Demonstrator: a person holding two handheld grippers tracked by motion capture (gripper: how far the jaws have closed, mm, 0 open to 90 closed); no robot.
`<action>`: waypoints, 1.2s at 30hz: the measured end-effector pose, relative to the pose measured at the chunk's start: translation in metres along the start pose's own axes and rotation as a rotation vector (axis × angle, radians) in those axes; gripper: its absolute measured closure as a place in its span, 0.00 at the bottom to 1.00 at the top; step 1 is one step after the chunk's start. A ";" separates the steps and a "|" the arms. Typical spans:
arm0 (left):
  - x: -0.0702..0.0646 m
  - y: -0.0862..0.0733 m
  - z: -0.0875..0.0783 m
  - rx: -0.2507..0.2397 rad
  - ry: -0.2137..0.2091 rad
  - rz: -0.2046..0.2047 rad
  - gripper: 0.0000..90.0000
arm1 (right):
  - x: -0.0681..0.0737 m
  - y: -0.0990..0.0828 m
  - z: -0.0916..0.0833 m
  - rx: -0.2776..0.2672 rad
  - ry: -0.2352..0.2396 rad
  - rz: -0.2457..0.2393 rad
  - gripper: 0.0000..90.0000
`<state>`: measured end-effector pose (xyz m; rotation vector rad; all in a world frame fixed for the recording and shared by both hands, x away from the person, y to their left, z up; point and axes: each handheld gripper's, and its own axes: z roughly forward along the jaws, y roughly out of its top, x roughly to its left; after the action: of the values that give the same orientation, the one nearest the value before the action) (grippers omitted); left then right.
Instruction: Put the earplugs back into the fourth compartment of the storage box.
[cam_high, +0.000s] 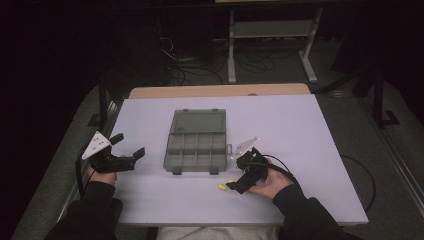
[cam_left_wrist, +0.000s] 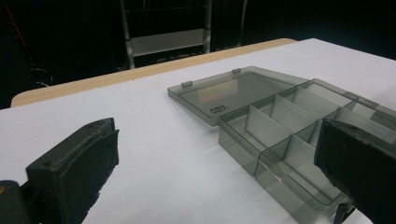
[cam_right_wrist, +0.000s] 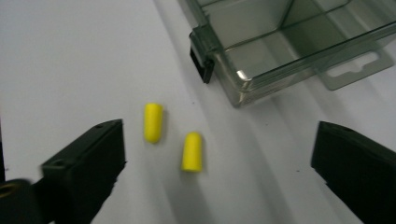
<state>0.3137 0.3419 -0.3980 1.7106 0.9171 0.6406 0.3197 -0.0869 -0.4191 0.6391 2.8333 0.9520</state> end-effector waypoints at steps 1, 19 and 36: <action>0.000 0.000 0.000 0.000 0.000 0.000 0.00 | 0.000 0.000 0.002 0.007 0.000 -0.004 0.08; 0.000 0.000 0.000 -0.002 -0.002 -0.002 0.00 | 0.004 0.000 0.013 0.077 0.035 -0.019 0.56; 0.000 0.000 0.000 -0.004 -0.003 -0.004 0.00 | 0.011 0.005 0.015 0.100 0.005 -0.051 0.90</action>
<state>0.3135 0.3417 -0.3978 1.7053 0.9164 0.6372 0.3144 -0.0702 -0.4278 0.5718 2.9017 0.8099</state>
